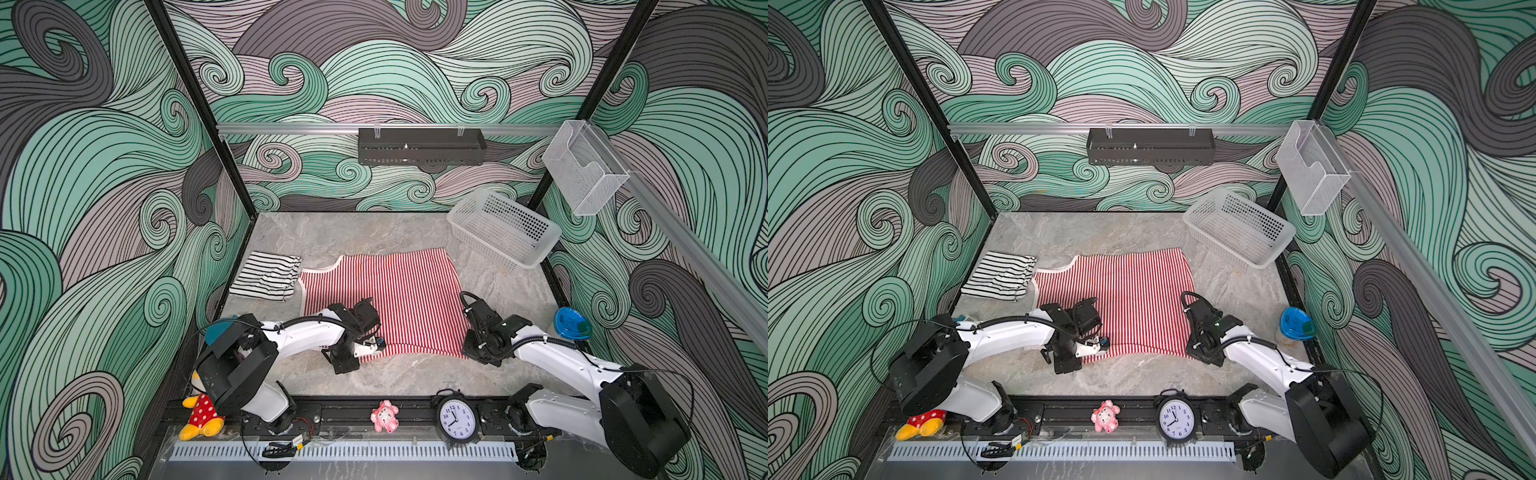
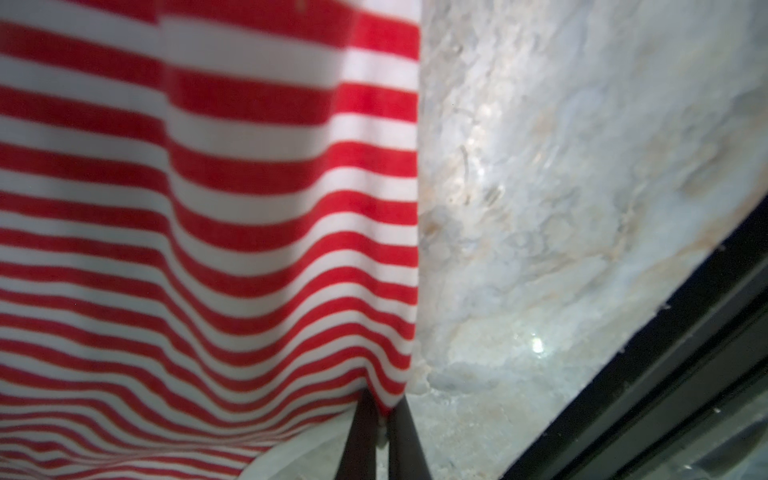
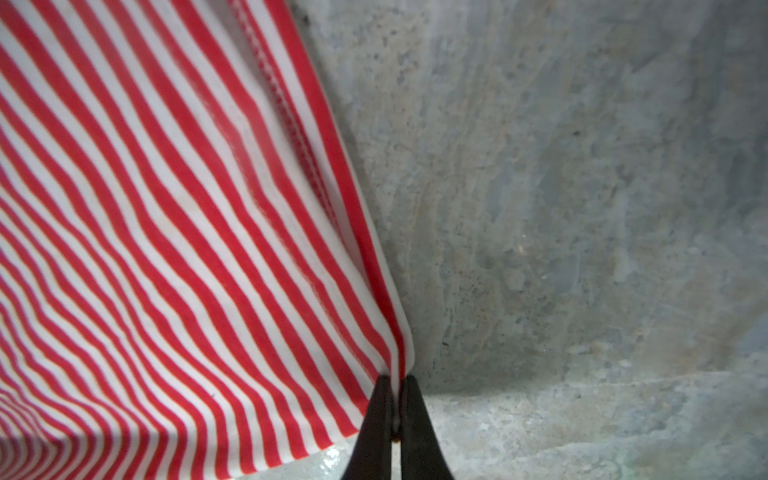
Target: Fold and stack the tank tops
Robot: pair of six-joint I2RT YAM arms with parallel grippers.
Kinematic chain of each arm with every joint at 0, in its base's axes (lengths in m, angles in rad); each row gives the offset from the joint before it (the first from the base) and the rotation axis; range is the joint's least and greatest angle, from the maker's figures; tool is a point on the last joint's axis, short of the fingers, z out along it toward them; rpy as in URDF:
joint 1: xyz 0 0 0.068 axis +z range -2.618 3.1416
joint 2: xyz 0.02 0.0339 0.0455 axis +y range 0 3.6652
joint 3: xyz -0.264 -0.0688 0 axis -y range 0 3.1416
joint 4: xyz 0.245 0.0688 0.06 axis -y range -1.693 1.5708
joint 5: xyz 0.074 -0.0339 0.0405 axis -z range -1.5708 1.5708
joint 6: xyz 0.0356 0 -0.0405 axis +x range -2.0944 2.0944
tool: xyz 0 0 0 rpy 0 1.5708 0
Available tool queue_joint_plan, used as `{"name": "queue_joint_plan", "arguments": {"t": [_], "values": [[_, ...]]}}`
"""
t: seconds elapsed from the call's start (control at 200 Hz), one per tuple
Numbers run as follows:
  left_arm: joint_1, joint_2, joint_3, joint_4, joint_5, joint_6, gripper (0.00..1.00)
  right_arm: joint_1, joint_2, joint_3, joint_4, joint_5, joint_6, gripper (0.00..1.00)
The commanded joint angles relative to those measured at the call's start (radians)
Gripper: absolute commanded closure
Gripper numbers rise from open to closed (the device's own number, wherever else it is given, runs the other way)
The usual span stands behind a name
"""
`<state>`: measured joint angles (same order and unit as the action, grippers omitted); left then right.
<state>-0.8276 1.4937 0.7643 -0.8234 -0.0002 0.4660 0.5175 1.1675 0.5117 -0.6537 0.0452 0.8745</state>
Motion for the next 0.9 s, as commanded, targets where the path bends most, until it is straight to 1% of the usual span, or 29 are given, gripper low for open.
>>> {"name": "queue_joint_plan", "arguments": {"t": [0.0, 0.08, 0.185, 0.21, 0.285, 0.351, 0.501, 0.636, 0.756, 0.891], "values": [[-0.007, -0.025, -0.01, 0.02, -0.01, -0.007, 1.0, -0.001, -0.029, -0.003, -0.046, 0.011, 0.009, 1.0], [-0.005, -0.045, -0.003, 0.002, 0.003, -0.001, 1.0, -0.002, -0.073, 0.006, -0.066, 0.009, -0.005, 1.0], [-0.005, -0.067, 0.015, -0.06, 0.068, 0.028, 1.0, -0.005, -0.123, 0.025, -0.114, 0.008, -0.03, 1.0], [-0.005, -0.105, 0.019, -0.075, 0.082, 0.037, 1.0, -0.005, -0.133, 0.03, -0.129, 0.008, -0.033, 1.0], [-0.005, -0.148, 0.03, -0.116, 0.114, 0.06, 1.0, -0.008, -0.164, 0.046, -0.162, 0.01, -0.041, 1.0], [-0.005, -0.185, 0.044, -0.144, 0.12, 0.068, 1.0, -0.016, -0.191, 0.06, -0.182, 0.009, -0.043, 1.0], [-0.004, -0.239, 0.061, -0.14, 0.035, 0.065, 1.0, -0.053, -0.224, 0.105, -0.201, -0.01, -0.061, 1.0], [0.015, -0.226, 0.067, -0.102, -0.035, 0.089, 1.0, -0.11, -0.196, 0.165, -0.2, -0.021, -0.104, 1.0], [0.066, -0.202, 0.096, -0.06, -0.05, 0.125, 1.0, -0.17, -0.136, 0.225, -0.174, -0.045, -0.158, 1.0], [0.154, -0.14, 0.154, -0.002, -0.063, 0.154, 1.0, -0.22, -0.039, 0.303, -0.132, -0.075, -0.206, 1.0]]}}
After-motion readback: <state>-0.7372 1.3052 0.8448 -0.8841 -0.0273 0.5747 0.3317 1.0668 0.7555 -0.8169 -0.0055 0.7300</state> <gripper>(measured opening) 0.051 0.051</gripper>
